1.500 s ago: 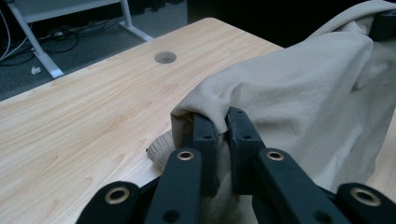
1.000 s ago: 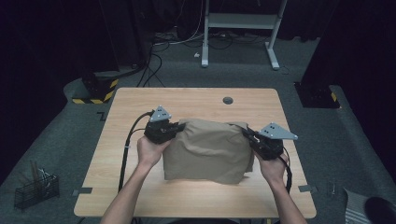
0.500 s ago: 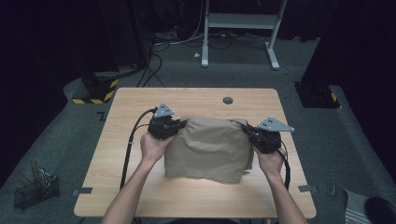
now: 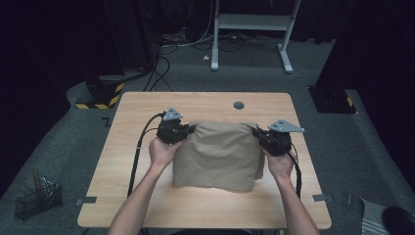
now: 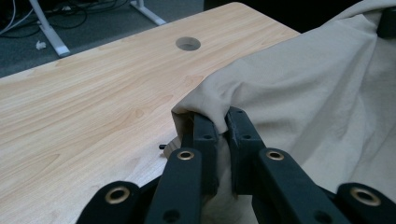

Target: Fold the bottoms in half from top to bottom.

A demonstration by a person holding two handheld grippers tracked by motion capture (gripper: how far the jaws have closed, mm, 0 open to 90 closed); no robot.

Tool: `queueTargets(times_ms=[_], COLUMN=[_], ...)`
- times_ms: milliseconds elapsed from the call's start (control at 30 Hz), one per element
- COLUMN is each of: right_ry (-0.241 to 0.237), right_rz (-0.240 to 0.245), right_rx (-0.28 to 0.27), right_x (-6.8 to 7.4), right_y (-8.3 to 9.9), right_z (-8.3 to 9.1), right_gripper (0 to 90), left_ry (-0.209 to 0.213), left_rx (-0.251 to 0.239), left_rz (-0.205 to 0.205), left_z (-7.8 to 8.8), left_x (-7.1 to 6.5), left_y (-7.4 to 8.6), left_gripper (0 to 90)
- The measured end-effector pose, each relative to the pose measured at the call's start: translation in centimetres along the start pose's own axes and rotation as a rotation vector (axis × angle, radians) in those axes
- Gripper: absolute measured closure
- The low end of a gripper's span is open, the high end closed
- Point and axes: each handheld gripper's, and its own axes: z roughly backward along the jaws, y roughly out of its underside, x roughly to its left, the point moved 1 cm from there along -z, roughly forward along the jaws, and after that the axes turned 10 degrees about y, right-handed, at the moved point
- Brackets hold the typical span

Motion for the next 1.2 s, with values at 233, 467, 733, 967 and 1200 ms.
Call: queueTargets(times_ms=[233,467,733,967,1200], right_ry=[0.002,0.032,0.041,0.059,0.063], right_rz=[-0.019,-0.006,-0.022,-0.007,-0.018], right_rx=[0.029,0.079,0.104,0.117,0.147], right_x=[-0.5,-0.7,-1.0,-1.0,-1.2], right_y=[0.3,0.9,1.4,1.7,2.2], right_z=[-1.1,-2.8,-4.0,-4.9,-5.8], right_gripper=[86.4,86.4,86.3,85.9,85.8], left_ry=[-0.006,-0.032,-0.03,-0.042,-0.055], left_rx=[0.014,0.04,0.044,0.037,0.049], left_rz=[0.016,0.016,0.064,0.078,0.08], left_z=[-1.0,-2.3,-3.5,-4.4,-5.3], left_x=[0.7,1.3,2.3,2.8,3.2], left_y=[0.1,0.3,0.8,1.4,2.0], left_gripper=[83.7,83.5,83.4,83.4,83.3])
